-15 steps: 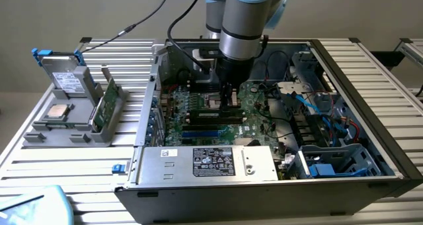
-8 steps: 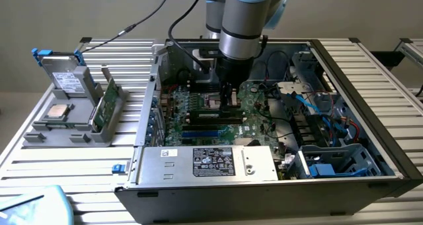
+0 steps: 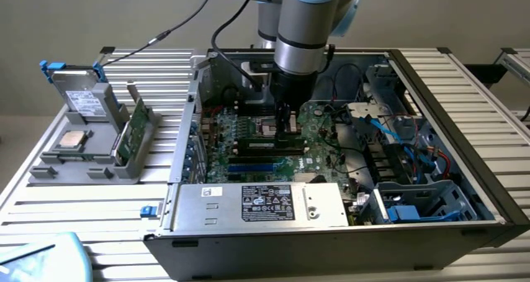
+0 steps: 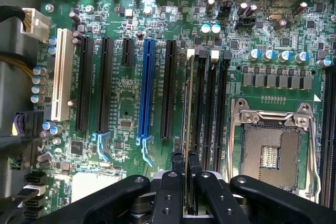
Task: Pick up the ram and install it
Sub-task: 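Insert the ram into the slot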
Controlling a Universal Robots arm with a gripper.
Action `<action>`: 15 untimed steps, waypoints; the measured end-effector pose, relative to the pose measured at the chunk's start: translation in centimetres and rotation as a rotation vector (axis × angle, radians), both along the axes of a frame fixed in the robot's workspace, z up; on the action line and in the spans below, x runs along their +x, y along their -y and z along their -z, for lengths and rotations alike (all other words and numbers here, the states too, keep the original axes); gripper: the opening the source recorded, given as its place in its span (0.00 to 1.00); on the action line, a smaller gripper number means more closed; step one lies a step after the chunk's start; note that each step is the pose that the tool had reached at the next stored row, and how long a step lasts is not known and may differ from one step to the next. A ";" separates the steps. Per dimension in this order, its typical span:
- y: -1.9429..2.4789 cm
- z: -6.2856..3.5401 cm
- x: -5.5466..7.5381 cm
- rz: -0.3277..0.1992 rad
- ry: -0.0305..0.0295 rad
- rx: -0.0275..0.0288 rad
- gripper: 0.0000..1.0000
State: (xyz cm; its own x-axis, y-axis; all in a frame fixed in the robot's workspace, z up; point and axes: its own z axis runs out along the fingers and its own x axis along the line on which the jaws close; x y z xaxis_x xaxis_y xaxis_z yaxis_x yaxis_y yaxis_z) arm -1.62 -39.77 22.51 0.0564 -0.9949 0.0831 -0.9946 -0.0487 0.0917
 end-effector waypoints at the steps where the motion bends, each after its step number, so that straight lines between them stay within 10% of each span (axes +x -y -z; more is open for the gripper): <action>1: -0.04 0.02 0.0 0.001 0.0001 -0.0018 0.15; 15: -0.44 0.09 0.0 0.004 0.0001 -0.0211 0.15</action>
